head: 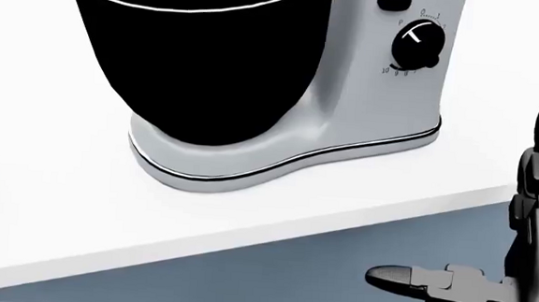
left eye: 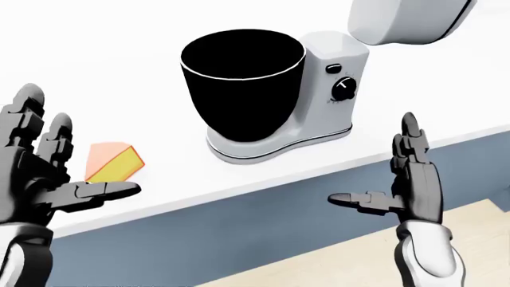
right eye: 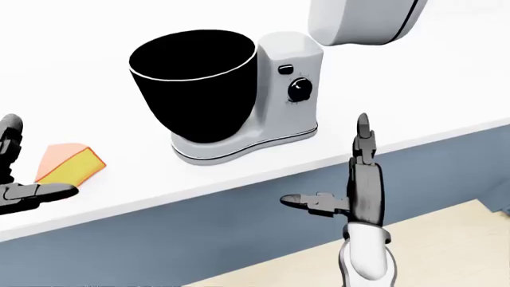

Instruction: Place the cheese in the stand mixer bowl.

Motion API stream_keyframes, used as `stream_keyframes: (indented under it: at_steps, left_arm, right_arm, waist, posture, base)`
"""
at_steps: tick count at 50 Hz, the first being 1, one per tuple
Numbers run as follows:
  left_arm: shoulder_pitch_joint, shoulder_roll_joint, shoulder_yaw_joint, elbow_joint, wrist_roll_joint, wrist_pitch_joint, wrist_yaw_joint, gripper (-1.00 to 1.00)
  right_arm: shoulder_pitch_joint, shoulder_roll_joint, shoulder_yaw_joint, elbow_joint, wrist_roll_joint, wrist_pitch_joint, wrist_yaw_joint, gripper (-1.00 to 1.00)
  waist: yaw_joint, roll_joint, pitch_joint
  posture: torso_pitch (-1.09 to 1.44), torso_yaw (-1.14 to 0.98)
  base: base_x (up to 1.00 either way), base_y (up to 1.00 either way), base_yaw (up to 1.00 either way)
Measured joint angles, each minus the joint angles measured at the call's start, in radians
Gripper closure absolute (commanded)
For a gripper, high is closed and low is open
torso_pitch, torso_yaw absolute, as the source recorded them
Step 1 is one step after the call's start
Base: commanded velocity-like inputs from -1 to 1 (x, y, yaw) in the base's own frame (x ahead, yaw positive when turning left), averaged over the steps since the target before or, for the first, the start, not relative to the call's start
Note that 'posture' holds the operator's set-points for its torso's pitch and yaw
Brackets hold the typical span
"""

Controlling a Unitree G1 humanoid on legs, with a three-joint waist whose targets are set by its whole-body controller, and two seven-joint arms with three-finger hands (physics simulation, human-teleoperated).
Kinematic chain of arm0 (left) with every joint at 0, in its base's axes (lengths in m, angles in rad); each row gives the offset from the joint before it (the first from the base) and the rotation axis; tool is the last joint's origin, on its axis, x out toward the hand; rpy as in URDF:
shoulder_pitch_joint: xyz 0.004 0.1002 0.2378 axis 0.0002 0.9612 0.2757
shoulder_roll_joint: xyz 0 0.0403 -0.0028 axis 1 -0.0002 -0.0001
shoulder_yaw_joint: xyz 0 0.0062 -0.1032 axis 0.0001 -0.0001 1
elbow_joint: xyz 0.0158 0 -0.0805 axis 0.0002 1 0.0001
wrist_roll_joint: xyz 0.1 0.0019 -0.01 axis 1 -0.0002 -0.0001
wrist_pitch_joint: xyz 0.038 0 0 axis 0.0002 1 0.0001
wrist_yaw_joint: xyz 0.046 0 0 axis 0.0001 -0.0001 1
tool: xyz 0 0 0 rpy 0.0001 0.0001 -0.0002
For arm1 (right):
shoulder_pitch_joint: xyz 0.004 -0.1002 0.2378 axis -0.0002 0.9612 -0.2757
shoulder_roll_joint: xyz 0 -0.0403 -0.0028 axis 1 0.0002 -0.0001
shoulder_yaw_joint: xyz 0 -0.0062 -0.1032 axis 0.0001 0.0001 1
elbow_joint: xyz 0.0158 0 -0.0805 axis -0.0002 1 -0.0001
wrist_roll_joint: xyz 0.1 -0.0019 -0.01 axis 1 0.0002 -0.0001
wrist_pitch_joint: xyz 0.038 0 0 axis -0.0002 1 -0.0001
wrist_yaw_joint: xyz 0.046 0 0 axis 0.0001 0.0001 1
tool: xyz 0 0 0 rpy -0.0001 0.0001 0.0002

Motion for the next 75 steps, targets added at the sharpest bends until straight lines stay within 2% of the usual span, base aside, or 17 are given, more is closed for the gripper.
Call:
stream_keyframes:
  at_steps: [9, 13, 27, 34, 45, 53, 55, 56, 58, 59, 62, 75]
  left_arm:
    - [0.012, -0.063, -0.081, 0.125, 0.120, -0.138, -0.040, -1.00]
    - [0.011, -0.071, -0.099, 0.167, 0.152, -0.193, -0.050, -1.00]
    - [0.008, -0.062, -0.083, 0.220, 0.210, -0.234, -0.039, -1.00]
    - [-0.008, -0.051, -0.107, 0.310, 0.244, -0.301, -0.011, -1.00]
    - [-0.037, -0.043, -0.185, 0.437, 0.298, -0.393, -0.011, -1.00]
    - [-0.026, -0.058, -0.202, 0.489, 0.357, -0.475, -0.044, -1.00]
    - [-0.018, -0.058, -0.187, 0.505, 0.366, -0.474, -0.048, -1.00]
    - [-0.013, -0.058, -0.184, 0.515, 0.369, -0.469, -0.051, -0.65]
    - [-0.003, -0.065, -0.193, 0.538, 0.373, -0.454, -0.059, 0.83]
    - [-0.003, -0.066, -0.194, 0.535, 0.375, -0.458, -0.058, 1.00]
    - [-0.013, -0.059, -0.152, 0.525, 0.387, -0.461, -0.025, 1.00]
    - [0.002, -0.072, -0.168, 0.492, 0.360, -0.458, -0.059, 1.00]
  right_arm:
    - [-0.001, 0.000, 0.002, 0.011, 0.001, -0.009, -0.001, -1.00]
    - [-0.001, 0.000, 0.005, 0.010, 0.002, -0.012, -0.001, -1.00]
    - [0.002, 0.002, 0.009, 0.022, 0.006, -0.022, 0.000, -1.00]
    - [0.004, 0.002, 0.012, 0.021, 0.007, -0.025, 0.000, -1.00]
    - [0.009, 0.003, 0.008, 0.028, 0.015, -0.037, -0.001, -1.00]
    - [0.009, 0.004, 0.009, 0.026, 0.019, -0.042, -0.006, -1.00]
    - [0.009, 0.003, 0.005, 0.028, 0.019, -0.043, -0.007, -1.00]
    - [0.008, 0.003, 0.004, 0.030, 0.020, -0.044, -0.008, -1.00]
    - [0.008, 0.003, 0.005, 0.032, 0.021, -0.046, -0.008, -1.00]
    - [0.009, 0.004, 0.006, 0.033, 0.023, -0.048, -0.008, -1.00]
    - [0.012, 0.003, 0.009, 0.032, 0.024, -0.048, -0.007, -1.00]
    - [0.011, 0.004, 0.010, 0.022, 0.021, -0.047, -0.004, -1.00]
  waist:
    - [0.004, -0.005, -0.008]
    - [0.004, -0.003, -0.013]
    - [0.002, -0.009, -0.009]
    - [0.004, -0.009, -0.011]
    - [0.004, -0.006, -0.017]
    - [0.007, 0.006, -0.029]
    - [0.009, 0.006, -0.029]
    - [0.010, 0.006, -0.027]
    - [0.010, 0.003, -0.024]
    - [0.010, 0.002, -0.023]
    - [0.006, 0.001, -0.026]
    - [0.008, 0.005, -0.034]
  posture:
    - [0.00, 0.00]
    - [0.00, 0.00]
    - [0.00, 0.00]
    - [0.00, 0.00]
    - [0.00, 0.00]
    - [0.00, 0.00]
    - [0.00, 0.00]
    - [0.00, 0.00]
    - [0.00, 0.00]
    - [0.00, 0.00]
    - [0.00, 0.00]
    - [0.00, 0.00]
  base:
    - [0.00, 0.00, 0.00]
    - [0.00, 0.00, 0.00]
    - [0.00, 0.00, 0.00]
    - [0.00, 0.00, 0.00]
    - [0.00, 0.00, 0.00]
    - [0.00, 0.00, 0.00]
    - [0.00, 0.00, 0.00]
    - [0.00, 0.00, 0.00]
    - [0.00, 0.00, 0.00]
    - [0.00, 0.00, 0.00]
    - [0.00, 0.00, 0.00]
    - [0.00, 0.00, 0.00]
